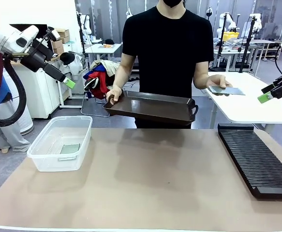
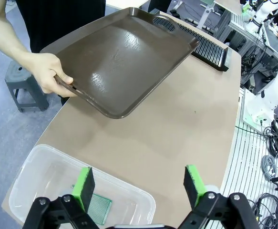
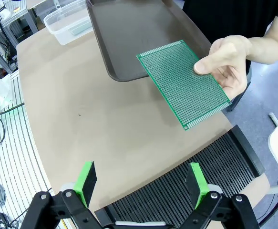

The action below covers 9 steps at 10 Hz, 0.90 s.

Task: Sort PCBs into racks and boxes based on the side picked up.
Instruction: Pick up the Blank PCB handed by the Human.

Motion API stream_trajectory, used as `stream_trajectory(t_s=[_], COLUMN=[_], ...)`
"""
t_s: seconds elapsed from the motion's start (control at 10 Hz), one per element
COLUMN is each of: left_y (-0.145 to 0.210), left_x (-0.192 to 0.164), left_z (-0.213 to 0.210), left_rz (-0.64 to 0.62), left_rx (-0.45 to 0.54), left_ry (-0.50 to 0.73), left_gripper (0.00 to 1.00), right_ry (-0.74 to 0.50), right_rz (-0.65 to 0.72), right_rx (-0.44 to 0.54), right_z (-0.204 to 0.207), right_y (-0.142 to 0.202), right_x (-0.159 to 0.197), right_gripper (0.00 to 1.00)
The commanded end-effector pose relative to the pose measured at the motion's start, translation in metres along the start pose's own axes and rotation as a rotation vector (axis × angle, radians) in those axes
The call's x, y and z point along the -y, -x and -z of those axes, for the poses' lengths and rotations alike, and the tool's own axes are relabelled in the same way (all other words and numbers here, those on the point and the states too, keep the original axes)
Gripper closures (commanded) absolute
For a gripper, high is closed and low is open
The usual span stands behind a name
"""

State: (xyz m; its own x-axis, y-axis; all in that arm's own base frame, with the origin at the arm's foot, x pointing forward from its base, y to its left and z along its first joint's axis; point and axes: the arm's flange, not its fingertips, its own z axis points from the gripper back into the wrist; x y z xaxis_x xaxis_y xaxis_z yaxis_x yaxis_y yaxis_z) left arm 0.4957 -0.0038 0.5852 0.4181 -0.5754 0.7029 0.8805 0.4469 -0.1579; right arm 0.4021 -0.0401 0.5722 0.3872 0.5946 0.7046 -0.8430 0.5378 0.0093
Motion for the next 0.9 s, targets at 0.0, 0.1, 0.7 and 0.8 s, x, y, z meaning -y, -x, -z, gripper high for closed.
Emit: stream_trajectory(t_s=[0.0,0.1,0.7,0.8], left_y=[0.0,0.0,0.0,0.0], left_x=[0.0,0.0,0.0,0.0], left_z=[0.001,0.001,0.001,0.001], left_rz=[0.011,0.011,0.011,0.011], left_rx=[-0.001,-0.001,-0.001,-0.001], left_ry=[0.007,0.007,0.007,0.007], left_gripper=[0.0,0.0,0.0,0.0], right_ry=[-0.016,-0.016,-0.19,-0.21], right_rz=[0.0,0.0,0.337,0.432], right_rx=[0.014,0.014,0.024,0.014], right_z=[0.001,0.001,-0.006,-0.002], right_y=[0.0,0.0,-0.004,-0.002], right_x=[0.0,0.0,0.028,0.04], right_gripper=[0.0,0.0,0.0,0.0])
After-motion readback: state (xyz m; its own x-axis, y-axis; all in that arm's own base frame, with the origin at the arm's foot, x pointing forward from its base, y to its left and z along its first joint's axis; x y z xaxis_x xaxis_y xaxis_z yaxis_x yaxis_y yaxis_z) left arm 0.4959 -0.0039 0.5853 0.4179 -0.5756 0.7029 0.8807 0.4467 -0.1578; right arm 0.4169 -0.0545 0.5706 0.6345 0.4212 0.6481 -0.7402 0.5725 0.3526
